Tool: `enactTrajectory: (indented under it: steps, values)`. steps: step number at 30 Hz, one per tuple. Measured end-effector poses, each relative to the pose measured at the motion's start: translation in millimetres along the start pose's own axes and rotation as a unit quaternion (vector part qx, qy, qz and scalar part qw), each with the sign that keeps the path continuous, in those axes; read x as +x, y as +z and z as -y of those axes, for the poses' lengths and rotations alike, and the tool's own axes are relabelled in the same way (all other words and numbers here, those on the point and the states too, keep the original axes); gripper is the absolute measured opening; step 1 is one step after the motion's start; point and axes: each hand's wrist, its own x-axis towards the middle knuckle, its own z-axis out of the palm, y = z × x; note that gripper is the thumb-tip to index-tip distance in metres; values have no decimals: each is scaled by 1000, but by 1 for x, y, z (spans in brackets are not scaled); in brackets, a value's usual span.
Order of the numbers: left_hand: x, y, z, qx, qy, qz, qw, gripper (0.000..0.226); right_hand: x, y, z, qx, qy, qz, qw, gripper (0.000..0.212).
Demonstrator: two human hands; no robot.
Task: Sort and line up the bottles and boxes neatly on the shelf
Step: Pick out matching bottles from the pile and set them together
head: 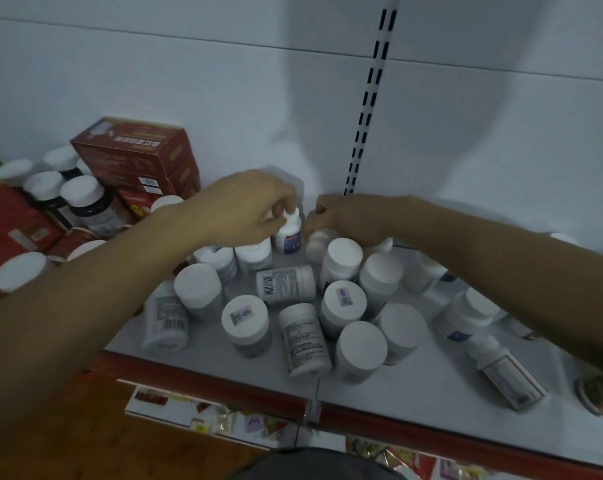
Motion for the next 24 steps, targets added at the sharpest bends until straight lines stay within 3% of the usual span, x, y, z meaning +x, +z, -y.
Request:
enactTrajectory:
  steps: [3, 6, 11, 13, 16, 18, 22, 24]
  values:
    - [-14, 9, -21, 8, 67, 110, 992, 20, 0, -9, -8, 135, 12, -72, 988, 46]
    - [-17, 32, -35, 54, 65, 146, 986, 27, -2, -18, -10, 138, 46, -75, 987, 45]
    - [-13, 52, -42, 135, 69, 110, 982, 34, 4, -28, -4, 27, 78, 1, 997, 44]
    - [-14, 48, -42, 100, 69, 110, 987, 33, 5, -40, 5, -4, 99, 13, 995, 56]
    - [-20, 34, -37, 1, 57, 95, 994, 49, 15, -55, 20, 14, 62, -54, 997, 62]
    - [-25, 26, -33, -35, 35, 91, 995, 64, 27, -55, 32, 13, 19, -41, 999, 57]
    - [-29, 27, -32, 0, 14, 70, 997, 50, 42, -46, 38, -71, -3, -14, 997, 18]
    - [-26, 33, -36, 44, 8, 54, 998, 49, 41, -48, 34, -83, 15, -10, 996, 17]
